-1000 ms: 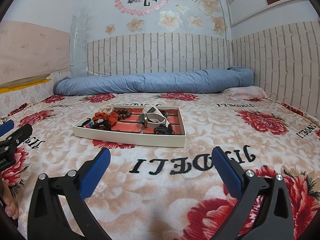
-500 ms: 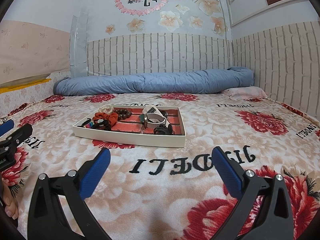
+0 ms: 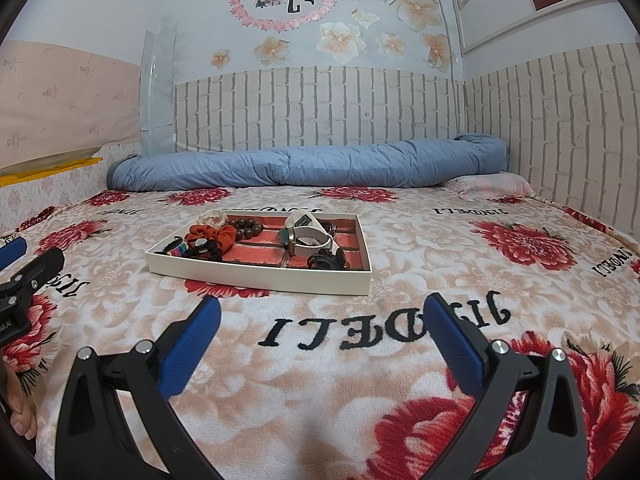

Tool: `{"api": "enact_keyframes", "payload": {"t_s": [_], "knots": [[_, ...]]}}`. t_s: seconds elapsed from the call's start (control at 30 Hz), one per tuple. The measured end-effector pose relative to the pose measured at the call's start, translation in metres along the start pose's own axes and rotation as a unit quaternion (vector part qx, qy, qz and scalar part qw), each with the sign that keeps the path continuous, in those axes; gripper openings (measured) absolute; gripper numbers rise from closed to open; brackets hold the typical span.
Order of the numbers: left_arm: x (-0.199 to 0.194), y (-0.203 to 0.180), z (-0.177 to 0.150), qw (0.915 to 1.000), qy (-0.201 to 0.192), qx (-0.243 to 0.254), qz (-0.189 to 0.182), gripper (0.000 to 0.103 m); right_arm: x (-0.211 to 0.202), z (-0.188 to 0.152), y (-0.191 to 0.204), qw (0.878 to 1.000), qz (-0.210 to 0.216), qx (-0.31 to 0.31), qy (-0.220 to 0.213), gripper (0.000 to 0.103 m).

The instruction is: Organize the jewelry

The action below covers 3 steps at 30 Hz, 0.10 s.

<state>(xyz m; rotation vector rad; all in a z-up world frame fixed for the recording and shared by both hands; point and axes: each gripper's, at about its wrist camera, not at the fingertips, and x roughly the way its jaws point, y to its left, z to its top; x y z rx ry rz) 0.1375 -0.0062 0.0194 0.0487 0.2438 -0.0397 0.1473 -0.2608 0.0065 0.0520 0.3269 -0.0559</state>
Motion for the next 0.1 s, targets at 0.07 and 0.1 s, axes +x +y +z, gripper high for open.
{"api": "enact_keyframes", "payload": {"t_s": [0.07,0.1], "knots": [[-0.0013,-0.0012,-0.0001,1.0,-0.002,-0.001,0.0,0.098,0.0,0.0,-0.0003,1.0,0.0,0.0,0.0,0.099],[-0.0014,-0.0015,0.0,1.0,-0.001,-0.001,0.0,0.098,0.0001,0.0,-0.0005,1.0,0.0,0.0,0.0,0.099]]}}
